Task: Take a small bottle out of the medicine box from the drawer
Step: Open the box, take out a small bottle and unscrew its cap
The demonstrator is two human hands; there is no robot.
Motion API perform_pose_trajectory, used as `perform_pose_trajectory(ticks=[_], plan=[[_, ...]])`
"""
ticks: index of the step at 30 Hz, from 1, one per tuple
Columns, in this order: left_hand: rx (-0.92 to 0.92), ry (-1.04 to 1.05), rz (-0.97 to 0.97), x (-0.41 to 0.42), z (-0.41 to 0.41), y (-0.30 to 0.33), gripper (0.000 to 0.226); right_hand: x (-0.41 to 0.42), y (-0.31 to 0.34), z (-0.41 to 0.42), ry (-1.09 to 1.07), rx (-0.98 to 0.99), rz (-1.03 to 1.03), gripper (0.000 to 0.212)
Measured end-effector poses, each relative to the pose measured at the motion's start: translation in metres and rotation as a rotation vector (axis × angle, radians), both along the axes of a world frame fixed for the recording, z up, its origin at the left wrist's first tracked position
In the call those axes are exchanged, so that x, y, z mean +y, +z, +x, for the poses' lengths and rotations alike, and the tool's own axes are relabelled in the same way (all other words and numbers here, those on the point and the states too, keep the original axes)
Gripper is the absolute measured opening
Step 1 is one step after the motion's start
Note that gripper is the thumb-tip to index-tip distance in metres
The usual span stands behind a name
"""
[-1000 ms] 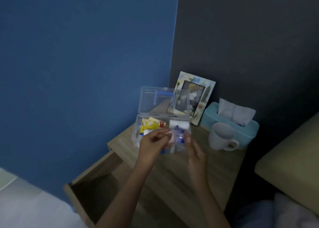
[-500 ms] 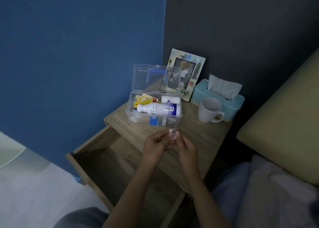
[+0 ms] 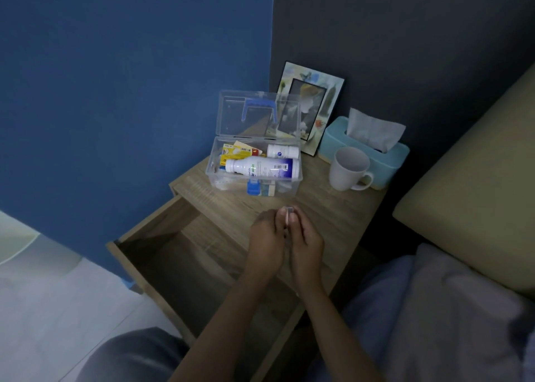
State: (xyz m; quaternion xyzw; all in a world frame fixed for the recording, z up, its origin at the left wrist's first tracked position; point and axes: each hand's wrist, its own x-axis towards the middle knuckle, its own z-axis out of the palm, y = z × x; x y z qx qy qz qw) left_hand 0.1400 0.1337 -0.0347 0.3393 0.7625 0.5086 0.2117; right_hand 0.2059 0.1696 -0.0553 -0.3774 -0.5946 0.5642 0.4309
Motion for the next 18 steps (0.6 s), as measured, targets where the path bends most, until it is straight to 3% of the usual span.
perform_pose_trajectory(ticks=[3, 8, 11, 15, 18], plan=[[-0.04, -0.026, -0.021, -0.001, -0.0029, 0.0006, 0.043, 0.0027, -0.0026, 0.0056, -0.02, -0.005, -0.011, 0.025], [-0.276, -0.05, 0.169, -0.005, -0.0005, -0.0028, 0.021, 0.0048, -0.0014, 0.005, -0.025, 0.0, -0.039, 0.027], [-0.206, -0.02, 0.093, -0.0034, -0.0009, -0.0032, 0.021, 0.0017, -0.0009, 0.004, -0.017, 0.008, -0.061, 0.026], [-0.17, 0.024, -0.035, -0.0007, 0.0009, 0.0017, 0.042, -0.0002, -0.0033, 0.0046, -0.033, 0.027, -0.103, 0.026], [-0.165, 0.03, 0.049, -0.0032, 0.0025, 0.0026, 0.032, 0.0005, -0.0036, 0.0047, -0.059, 0.038, -0.127, 0.028]])
